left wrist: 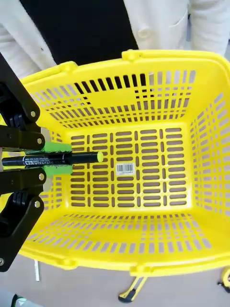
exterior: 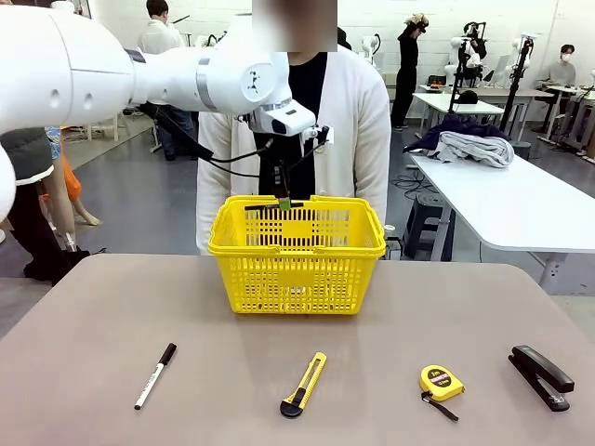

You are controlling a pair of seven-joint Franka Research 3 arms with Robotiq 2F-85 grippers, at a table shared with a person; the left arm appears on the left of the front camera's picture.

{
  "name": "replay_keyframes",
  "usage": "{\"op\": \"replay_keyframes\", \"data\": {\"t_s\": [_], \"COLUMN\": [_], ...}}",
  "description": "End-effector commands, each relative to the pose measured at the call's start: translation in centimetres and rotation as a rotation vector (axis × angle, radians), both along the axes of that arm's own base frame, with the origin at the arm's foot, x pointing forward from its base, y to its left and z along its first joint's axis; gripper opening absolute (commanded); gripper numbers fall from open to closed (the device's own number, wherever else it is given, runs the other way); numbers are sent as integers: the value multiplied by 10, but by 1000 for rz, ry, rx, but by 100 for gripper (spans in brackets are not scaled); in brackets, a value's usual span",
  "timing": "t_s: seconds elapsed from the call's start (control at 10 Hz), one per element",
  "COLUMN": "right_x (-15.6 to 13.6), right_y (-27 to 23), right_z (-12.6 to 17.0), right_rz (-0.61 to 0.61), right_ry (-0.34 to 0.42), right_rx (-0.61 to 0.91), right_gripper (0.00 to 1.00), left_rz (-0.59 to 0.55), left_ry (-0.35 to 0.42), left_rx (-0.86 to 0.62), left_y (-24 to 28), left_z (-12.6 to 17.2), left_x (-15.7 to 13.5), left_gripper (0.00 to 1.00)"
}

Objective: Place the items the person wants into the basket.
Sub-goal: Pick up the item the person points to and place it in the Market Basket.

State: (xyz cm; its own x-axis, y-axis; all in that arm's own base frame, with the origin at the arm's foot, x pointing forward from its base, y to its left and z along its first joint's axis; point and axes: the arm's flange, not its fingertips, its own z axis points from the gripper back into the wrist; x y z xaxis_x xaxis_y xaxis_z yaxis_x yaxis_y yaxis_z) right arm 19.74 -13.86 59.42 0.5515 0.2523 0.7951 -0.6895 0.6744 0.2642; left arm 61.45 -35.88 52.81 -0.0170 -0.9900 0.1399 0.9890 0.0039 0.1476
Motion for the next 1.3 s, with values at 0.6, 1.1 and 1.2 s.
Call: {"op": "replay_keyframes", "data": {"t_s": [0.6,1.1,1.2], "right_x": [2,2,2], "right_y": [1,1,1], "right_z": [-1,-1,-1], "right_rz": [20,20,20], "right_ry": [-11,-11,-11], "right_rx": [18,18,18], "right_gripper": [100,100,100], "left_rz": [11,-48,-50], "left_ry": [9,145,169], "left_rx": [0,20,17], "left_y": [-2,-22,-28], "left_z": [-10,-51,-60], "left_x": [3,26,37], "left_gripper": [11,11,11]}}
